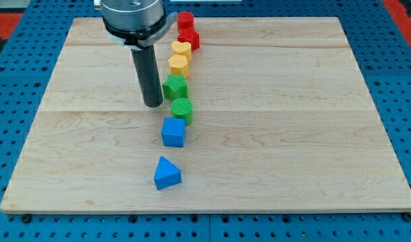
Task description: Slide green circle towards top right
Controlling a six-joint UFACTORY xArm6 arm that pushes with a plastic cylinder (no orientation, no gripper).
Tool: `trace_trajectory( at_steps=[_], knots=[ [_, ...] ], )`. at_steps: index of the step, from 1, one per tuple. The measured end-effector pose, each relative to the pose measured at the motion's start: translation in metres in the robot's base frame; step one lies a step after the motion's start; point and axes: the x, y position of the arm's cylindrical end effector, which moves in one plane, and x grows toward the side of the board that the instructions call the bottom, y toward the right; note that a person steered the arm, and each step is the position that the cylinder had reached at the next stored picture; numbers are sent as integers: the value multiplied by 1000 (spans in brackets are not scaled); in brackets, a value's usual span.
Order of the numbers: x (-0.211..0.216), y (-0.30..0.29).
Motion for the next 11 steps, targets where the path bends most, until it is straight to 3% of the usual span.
trace_trajectory(
  at_steps=[5, 7, 10, 11],
  knots=[
    [57, 102],
    [3, 192],
    [-122, 240],
    [-129, 250]
  ],
)
